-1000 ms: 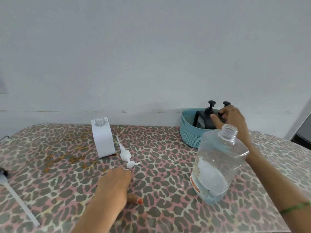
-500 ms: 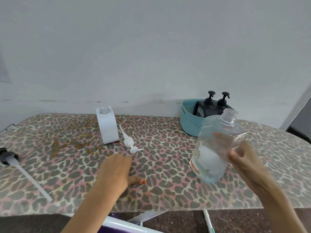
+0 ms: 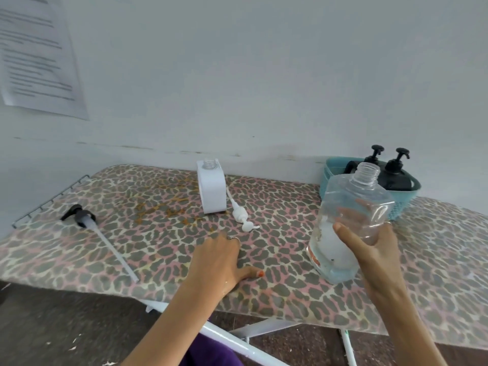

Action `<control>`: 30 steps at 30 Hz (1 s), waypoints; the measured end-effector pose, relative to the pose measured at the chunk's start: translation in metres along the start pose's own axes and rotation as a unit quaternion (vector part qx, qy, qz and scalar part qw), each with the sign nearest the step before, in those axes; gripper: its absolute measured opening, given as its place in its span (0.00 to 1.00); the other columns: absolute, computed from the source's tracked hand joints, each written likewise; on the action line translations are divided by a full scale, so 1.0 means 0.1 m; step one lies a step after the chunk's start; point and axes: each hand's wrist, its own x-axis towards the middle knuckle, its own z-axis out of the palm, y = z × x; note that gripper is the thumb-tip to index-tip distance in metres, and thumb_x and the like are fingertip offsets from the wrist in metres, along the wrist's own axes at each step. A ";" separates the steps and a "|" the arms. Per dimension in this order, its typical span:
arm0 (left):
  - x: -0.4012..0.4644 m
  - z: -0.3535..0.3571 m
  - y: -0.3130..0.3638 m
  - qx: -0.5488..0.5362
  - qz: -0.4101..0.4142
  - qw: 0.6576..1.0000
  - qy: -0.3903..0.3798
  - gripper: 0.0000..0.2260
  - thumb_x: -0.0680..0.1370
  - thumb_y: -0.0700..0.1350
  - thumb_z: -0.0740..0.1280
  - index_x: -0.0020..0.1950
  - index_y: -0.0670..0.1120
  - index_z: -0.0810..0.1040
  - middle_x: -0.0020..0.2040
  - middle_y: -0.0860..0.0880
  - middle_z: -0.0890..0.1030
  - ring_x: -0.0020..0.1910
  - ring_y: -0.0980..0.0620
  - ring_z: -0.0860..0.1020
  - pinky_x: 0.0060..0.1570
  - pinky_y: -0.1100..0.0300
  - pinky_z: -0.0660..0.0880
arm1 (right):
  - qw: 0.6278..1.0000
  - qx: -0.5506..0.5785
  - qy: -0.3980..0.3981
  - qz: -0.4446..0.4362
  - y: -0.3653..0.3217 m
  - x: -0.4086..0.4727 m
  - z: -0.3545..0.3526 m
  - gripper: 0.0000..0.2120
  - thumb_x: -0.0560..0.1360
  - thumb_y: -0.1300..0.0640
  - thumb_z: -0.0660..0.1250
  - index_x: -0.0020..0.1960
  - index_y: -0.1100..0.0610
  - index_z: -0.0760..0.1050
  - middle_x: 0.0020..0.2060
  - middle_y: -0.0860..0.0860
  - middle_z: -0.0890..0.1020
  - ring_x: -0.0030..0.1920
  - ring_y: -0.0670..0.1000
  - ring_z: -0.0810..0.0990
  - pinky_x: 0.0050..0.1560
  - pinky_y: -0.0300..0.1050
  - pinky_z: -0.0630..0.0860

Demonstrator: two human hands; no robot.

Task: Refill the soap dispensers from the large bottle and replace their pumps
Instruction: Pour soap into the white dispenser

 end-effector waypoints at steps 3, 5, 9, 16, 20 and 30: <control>-0.01 0.00 -0.04 -0.028 0.005 1.000 0.005 0.37 0.68 0.75 0.57 0.63 0.48 0.74 0.60 0.49 0.76 0.55 0.48 0.76 0.53 0.55 0.75 | 1.000 0.024 -0.020 -0.002 -0.01 -0.02 0.26 0.28 0.63 0.52 0.75 0.61 0.54 0.75 0.52 0.51 0.84 0.52 0.51 0.83 0.53 0.51 0.79; -0.02 -0.06 -0.10 -0.098 -0.008 0.995 -0.001 0.36 0.67 0.75 0.58 0.62 0.48 0.75 0.56 0.49 0.79 0.52 0.51 0.78 0.52 0.55 0.77 | 0.999 0.034 -0.037 -0.006 -0.01 -0.02 0.41 0.28 0.62 0.50 0.75 0.61 0.54 0.75 0.52 0.52 0.84 0.53 0.52 0.83 0.53 0.52 0.79; 0.08 -0.19 -0.30 -0.258 -0.051 0.964 0.036 0.32 0.69 0.69 0.65 0.64 0.48 0.76 0.53 0.50 0.82 0.48 0.54 0.80 0.51 0.56 0.78 | 0.997 0.036 -0.064 -0.008 0.02 -0.03 0.60 0.30 0.63 0.49 0.75 0.63 0.56 0.74 0.54 0.52 0.83 0.54 0.53 0.82 0.56 0.55 0.78; 0.56 -0.25 -0.42 -0.405 -0.143 0.867 0.252 0.40 0.70 0.59 0.73 0.74 0.42 0.61 0.65 0.43 0.74 0.64 0.45 0.73 0.51 0.59 0.70 | 0.997 0.018 -0.069 -0.005 0.06 -0.08 0.64 0.34 0.60 0.44 0.74 0.63 0.55 0.74 0.54 0.50 0.82 0.53 0.49 0.82 0.55 0.53 0.79; 0.84 -0.15 -0.21 -0.469 -0.154 0.828 0.266 0.42 0.67 0.59 0.76 0.72 0.40 0.61 0.63 0.44 0.73 0.62 0.46 0.73 0.46 0.63 0.70 | 0.997 0.014 -0.069 0.004 0.07 -0.12 0.59 0.36 0.59 0.43 0.75 0.64 0.54 0.73 0.54 0.50 0.82 0.53 0.49 0.82 0.55 0.54 0.79; 0.77 -0.16 -0.40 -0.553 -0.175 0.749 0.319 0.27 0.71 0.38 0.70 0.69 0.44 0.67 0.49 0.53 0.74 0.43 0.59 0.74 0.30 0.74 0.70 | 0.996 0.013 -0.082 0.015 0.15 -0.07 0.63 0.38 0.60 0.45 0.76 0.66 0.56 0.71 0.56 0.53 0.81 0.55 0.51 0.82 0.57 0.55 0.78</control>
